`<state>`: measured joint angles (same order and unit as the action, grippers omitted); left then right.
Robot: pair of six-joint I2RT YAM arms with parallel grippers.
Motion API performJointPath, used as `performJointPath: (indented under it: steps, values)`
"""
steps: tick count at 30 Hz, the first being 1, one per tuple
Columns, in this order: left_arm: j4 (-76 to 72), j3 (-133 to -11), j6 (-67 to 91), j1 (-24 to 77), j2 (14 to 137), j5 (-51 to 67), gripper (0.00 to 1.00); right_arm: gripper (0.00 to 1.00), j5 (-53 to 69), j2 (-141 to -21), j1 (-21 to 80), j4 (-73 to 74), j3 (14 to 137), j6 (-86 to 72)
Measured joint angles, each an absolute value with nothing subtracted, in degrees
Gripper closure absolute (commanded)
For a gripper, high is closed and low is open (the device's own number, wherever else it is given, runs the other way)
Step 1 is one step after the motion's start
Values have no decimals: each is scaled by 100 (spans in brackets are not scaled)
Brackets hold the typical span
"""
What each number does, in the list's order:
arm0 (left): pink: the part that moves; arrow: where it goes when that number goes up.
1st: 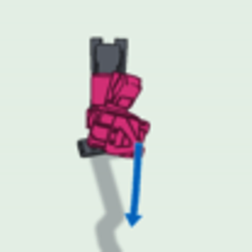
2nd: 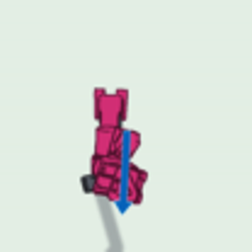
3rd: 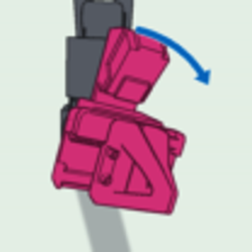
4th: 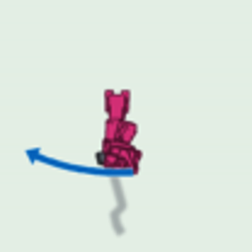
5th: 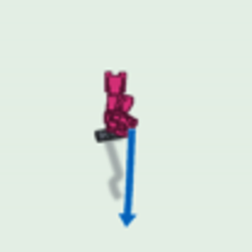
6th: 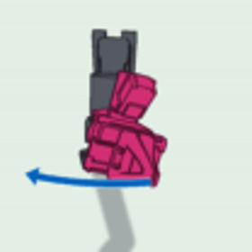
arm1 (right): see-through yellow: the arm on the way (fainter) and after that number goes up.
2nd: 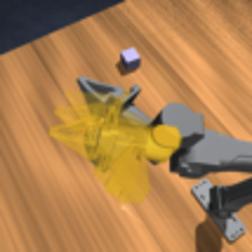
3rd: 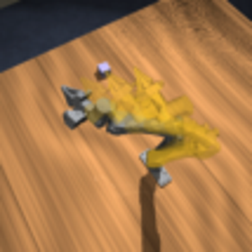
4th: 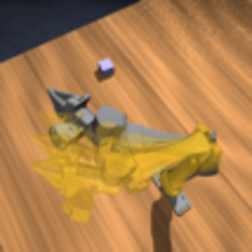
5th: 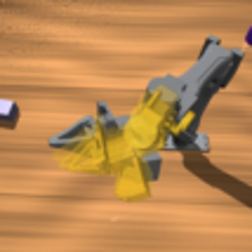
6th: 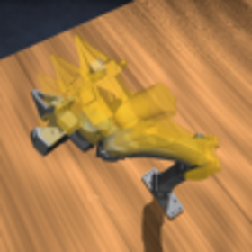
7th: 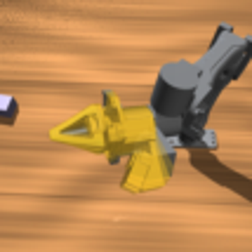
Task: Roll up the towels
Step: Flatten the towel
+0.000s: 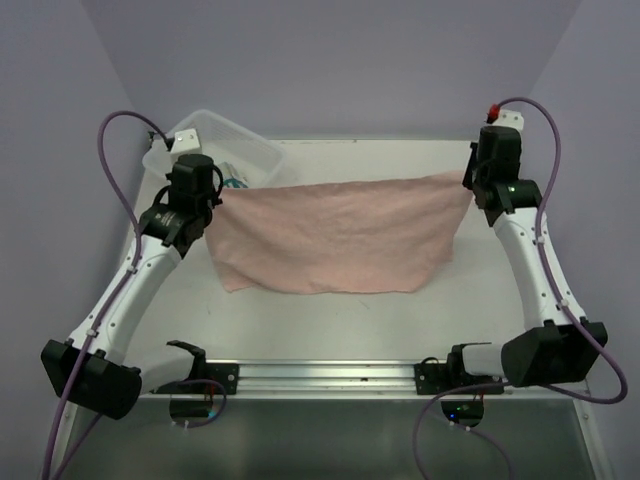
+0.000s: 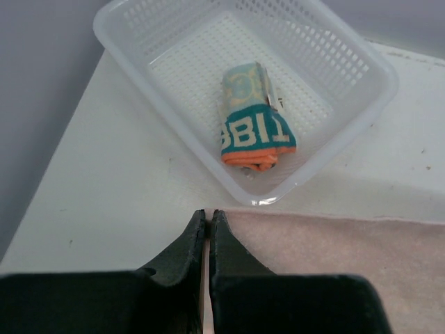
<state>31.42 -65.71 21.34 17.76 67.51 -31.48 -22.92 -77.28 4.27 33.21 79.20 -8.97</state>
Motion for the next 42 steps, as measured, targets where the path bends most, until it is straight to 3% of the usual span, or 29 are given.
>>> performJointPath:
  steps: [9, 32, 42]
  values:
    - [3365, -7494, 1986, 1776, 6615, -3420, 100, 100, -2005, -6886, 231, 3500, 7900, -943]
    - [3616, -7749, 1841, 1778, 6853, -3507, 100, 96, -2628, -6479, 58, 4121, 7950, -1197]
    - [3734, -7944, 1835, 1787, 7052, -4278, 100, 95, -1870, -6219, -239, 4066, 7802, -1225]
